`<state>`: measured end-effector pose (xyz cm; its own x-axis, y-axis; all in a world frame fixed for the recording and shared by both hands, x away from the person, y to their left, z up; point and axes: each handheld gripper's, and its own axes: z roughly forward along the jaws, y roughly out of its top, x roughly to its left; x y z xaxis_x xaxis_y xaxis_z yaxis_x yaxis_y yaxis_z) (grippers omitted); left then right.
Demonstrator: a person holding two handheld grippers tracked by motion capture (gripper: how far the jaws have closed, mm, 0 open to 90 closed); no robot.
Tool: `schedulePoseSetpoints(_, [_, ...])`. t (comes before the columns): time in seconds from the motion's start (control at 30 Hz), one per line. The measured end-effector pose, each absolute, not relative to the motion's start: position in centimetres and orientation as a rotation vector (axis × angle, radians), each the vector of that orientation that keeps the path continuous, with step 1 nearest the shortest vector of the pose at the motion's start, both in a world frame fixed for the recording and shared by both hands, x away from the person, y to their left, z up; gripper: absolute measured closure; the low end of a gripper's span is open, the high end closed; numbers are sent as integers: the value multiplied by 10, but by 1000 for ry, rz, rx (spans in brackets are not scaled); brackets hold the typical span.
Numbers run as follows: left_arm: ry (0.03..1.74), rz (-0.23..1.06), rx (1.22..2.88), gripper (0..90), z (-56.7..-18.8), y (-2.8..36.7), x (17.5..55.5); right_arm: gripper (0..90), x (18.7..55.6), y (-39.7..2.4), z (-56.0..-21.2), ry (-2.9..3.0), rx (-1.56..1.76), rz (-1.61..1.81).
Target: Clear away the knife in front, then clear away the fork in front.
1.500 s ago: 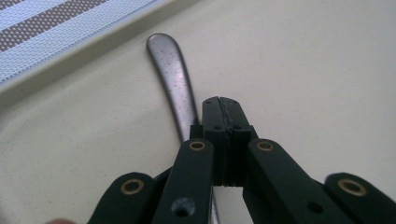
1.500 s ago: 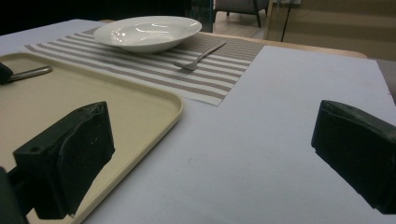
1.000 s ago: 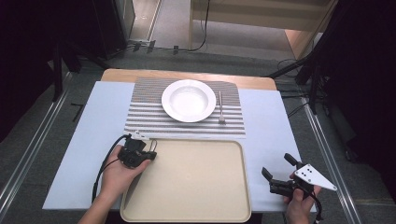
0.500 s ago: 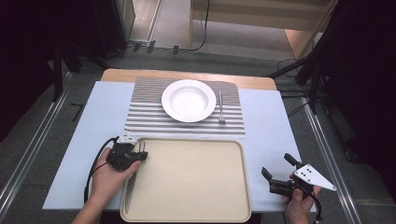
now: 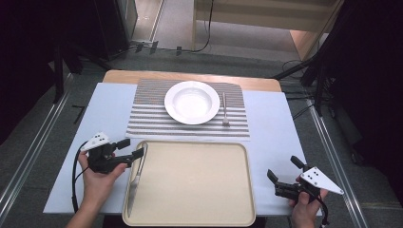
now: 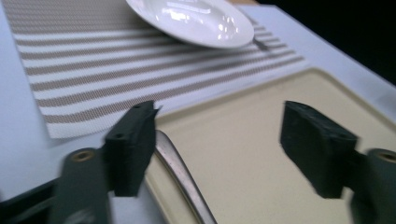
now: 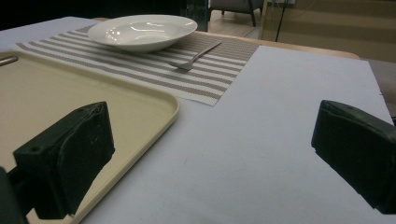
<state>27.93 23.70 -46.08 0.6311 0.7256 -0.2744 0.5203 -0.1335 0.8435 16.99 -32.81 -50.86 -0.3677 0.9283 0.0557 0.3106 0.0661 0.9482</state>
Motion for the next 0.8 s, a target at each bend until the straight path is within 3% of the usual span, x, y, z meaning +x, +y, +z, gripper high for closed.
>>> schedulePoseSetpoints(0.03, [992, 240, 1788, 129, -460, 240, 278, 0, 170, -328, -509, 1745, 1238, 1313])
schedulePoseSetpoints(0.1, [963, 287, 1796, 0, -459, 247, 273, 0, 170, -328, -508, 1745, 1241, 1313])
schedulePoseSetpoints(0.8, [876, 547, 1681, 0, -460, 298, 244, 0, 179, -319, -490, 1762, 1198, 1334])
